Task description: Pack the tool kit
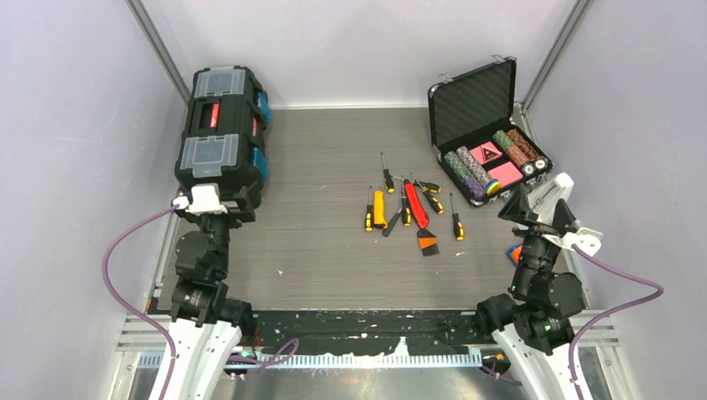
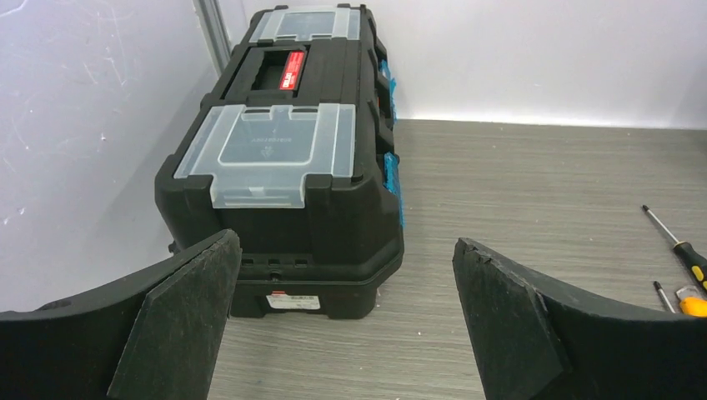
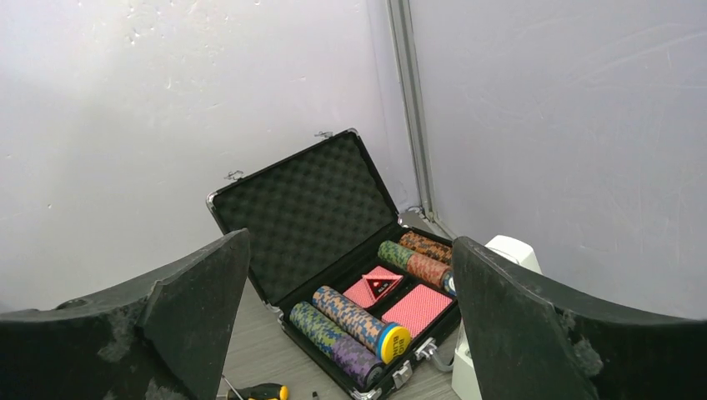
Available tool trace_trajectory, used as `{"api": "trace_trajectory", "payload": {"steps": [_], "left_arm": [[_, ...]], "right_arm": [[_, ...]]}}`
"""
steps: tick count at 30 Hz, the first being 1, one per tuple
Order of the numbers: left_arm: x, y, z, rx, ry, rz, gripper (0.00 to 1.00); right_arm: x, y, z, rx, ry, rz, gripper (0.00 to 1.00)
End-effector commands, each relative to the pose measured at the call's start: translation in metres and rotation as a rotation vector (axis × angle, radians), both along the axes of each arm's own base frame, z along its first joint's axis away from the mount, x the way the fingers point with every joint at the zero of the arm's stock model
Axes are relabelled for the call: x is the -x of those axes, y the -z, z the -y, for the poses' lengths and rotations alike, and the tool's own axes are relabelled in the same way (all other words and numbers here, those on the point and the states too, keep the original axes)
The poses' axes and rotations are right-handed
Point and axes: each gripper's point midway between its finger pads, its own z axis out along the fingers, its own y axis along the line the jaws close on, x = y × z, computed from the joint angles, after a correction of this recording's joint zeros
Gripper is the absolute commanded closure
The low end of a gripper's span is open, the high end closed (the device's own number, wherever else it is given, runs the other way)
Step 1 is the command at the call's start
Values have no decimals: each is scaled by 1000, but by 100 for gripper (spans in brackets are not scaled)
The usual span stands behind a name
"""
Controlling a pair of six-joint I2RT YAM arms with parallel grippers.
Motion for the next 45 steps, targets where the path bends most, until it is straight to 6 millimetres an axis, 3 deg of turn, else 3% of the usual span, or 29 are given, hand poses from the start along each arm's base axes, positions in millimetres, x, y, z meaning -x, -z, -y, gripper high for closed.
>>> {"api": "trace_trajectory", "payload": {"steps": [1,6,13,16,17,19,22,23,24,27,29,35,39,45], "left_arm": [[1,-17,1,11,6,44,0],[-10,-17,9,31,30,-31,0],[-48,-28,18,5,32,-273,0],[-73,-39,17,4,5,-351,0],[-86,-35,17,12,0,-390,0],[-107,-51,13,65,1,-391,0],[-143,-57,3,100,-17,-418,0],[-159,-49,-1,109,-31,-448,0],[-171,-58,-5,124,-41,-438,0],[-203,-48,-11,156,-51,-480,0],[-221,-40,-30,180,-85,-502,1],[-270,-1,-52,273,-108,-591,0],[-290,30,-69,298,-149,-680,0],[-305,49,-71,314,-132,-712,0]], "right_arm": [[10,-10,6,-35,14,55,5],[11,-6,9,-56,29,59,5],[7,-5,3,-42,-1,51,5],[6,-6,-4,-32,-38,57,5],[5,-6,-5,-30,-46,59,5],[5,-6,-7,-25,-54,56,5],[6,-6,-8,-17,-59,55,5],[5,-6,-8,-14,-63,55,5],[5,-6,-9,-12,-65,55,5],[3,-6,-14,0,-87,53,5],[2,-5,-16,6,-97,48,5],[0,-4,-17,16,-101,39,5],[-1,-3,-18,20,-101,30,5],[-4,-2,-19,26,-102,20,5]]}}
